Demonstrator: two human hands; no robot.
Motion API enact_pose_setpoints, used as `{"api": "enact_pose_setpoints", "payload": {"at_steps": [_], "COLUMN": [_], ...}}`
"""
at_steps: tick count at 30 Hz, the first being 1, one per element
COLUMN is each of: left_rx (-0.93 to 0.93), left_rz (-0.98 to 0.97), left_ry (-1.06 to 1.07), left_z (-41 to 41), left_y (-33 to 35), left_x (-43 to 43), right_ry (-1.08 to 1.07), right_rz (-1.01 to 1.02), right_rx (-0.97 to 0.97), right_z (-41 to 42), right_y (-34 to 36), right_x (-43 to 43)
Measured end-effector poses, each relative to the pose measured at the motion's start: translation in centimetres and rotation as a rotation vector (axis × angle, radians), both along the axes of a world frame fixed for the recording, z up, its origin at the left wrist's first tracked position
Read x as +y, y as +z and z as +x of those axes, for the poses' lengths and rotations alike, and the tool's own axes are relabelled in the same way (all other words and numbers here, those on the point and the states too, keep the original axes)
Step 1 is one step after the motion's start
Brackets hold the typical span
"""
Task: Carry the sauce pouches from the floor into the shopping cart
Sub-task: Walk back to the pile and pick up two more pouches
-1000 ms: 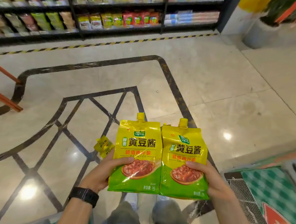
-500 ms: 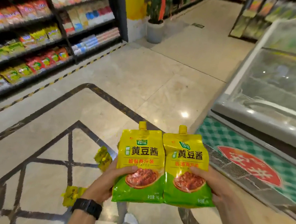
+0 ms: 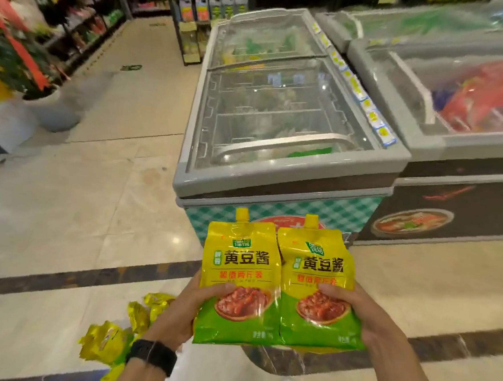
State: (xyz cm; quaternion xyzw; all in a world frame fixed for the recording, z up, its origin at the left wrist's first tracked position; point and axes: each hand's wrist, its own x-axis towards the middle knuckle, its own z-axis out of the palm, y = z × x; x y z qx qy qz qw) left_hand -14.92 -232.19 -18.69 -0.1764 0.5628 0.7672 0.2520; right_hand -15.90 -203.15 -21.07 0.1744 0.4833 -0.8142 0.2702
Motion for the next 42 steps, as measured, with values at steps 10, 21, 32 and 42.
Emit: {"api": "enact_pose_setpoints", "payload": {"at_steps": [10,21,32,42], "left_rx": [-0.068,-0.106,-0.117,-0.146], "left_rz": [0.012,0.095,0.061,-0.070], "left_ry": [-0.439,-0.879,-1.205,-1.241], "left_z": [-15.2,-31.3,-35.2,-36.2], "left_y": [-1.6,-1.7,-2.6,-2.6], "left_x": [16.0,36.4,60.7,84.2], "right_ry": [-0.515,-0.969,-1.318,-1.338], "right_rz": [-0.009,-0.015,-0.066,-0.097], "right_rx": [-0.044,-0.037,-0.071,0.009], "right_z": [-1.5,-7.0,-6.9,-7.4], "right_y": [-0.5,-0.3,-2.7,-2.3], "right_x": [13.1,25.0,40.9,63.1]}}
